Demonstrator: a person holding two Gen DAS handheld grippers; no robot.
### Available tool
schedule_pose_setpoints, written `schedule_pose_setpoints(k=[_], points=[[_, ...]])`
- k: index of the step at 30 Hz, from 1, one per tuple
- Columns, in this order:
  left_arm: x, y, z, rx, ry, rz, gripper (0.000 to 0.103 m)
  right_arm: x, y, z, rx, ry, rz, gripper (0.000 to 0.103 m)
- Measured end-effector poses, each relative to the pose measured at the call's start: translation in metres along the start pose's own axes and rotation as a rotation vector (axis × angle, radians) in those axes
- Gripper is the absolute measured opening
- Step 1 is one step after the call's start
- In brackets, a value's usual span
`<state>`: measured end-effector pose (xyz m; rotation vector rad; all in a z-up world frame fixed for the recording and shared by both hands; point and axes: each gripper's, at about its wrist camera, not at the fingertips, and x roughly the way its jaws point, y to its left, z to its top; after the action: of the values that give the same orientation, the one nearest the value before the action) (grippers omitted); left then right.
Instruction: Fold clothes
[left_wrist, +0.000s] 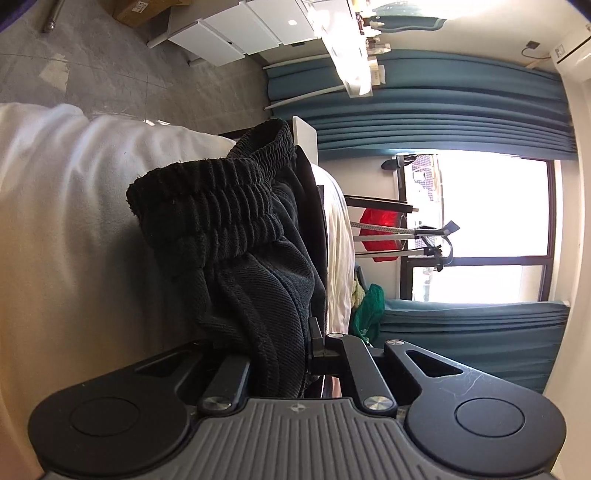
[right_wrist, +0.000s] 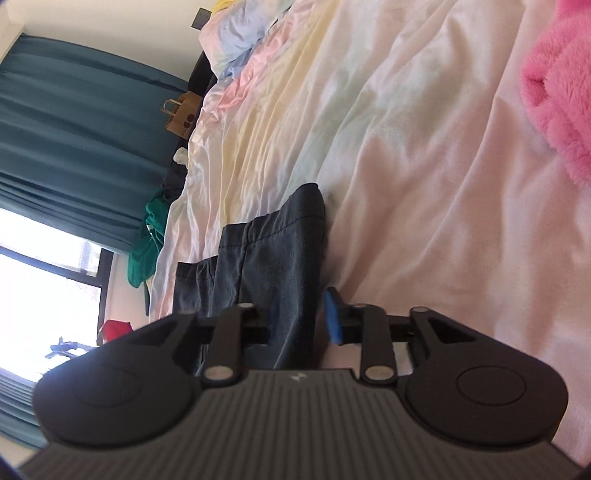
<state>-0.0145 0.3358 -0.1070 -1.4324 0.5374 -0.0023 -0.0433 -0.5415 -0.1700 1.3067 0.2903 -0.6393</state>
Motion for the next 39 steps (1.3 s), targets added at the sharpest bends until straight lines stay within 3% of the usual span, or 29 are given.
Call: schedule_pose_setpoints(k=[4,7,8,9,10,18,23,28,30,36,39], points=[[0.003,-0.004,0.001,0.029,-0.018,0.013,0.008,0.011,0.006,-0.003,-0.038,-0.015,-0.018,0.058],[0.008,-0.008,0.003,0.052,-0.026,0.028,0.008,0.022,0.014,-0.002,-0.123,-0.046,-0.029,0.048],[0.007,-0.008,0.002,0.056,-0.027,0.028,0.008,0.024,0.017,-0.001,-0.157,-0.065,-0.040,0.033],[0.001,-0.009,0.001,0.078,-0.037,0.037,0.007,0.025,0.018,0.000,-0.172,-0.081,-0.053,0.010],[-0.006,-0.010,-0.001,0.102,-0.048,0.047,0.007,0.025,0.020,0.002,-0.176,-0.089,-0.053,0.007],[-0.029,-0.047,-0.019,0.251,-0.146,0.061,0.006,-0.029,0.067,-0.002,-0.270,-0.281,0.021,0.006],[-0.004,-0.090,0.004,0.274,-0.148,0.072,0.006,-0.005,0.130,-0.006,-0.430,-0.314,-0.020,0.006],[0.093,-0.155,0.041,0.317,-0.176,0.110,0.007,0.058,0.213,-0.013,-0.500,-0.306,-0.052,0.006],[0.150,-0.171,0.057,0.335,-0.197,0.141,0.007,0.092,0.240,-0.020,-0.530,-0.306,-0.065,0.006],[0.323,-0.170,0.098,0.366,-0.191,0.318,0.007,0.225,0.290,-0.060,-0.673,-0.292,-0.177,0.006],[0.378,-0.163,0.113,0.355,-0.160,0.382,0.007,0.284,0.296,-0.076,-0.739,-0.269,-0.226,0.007]])
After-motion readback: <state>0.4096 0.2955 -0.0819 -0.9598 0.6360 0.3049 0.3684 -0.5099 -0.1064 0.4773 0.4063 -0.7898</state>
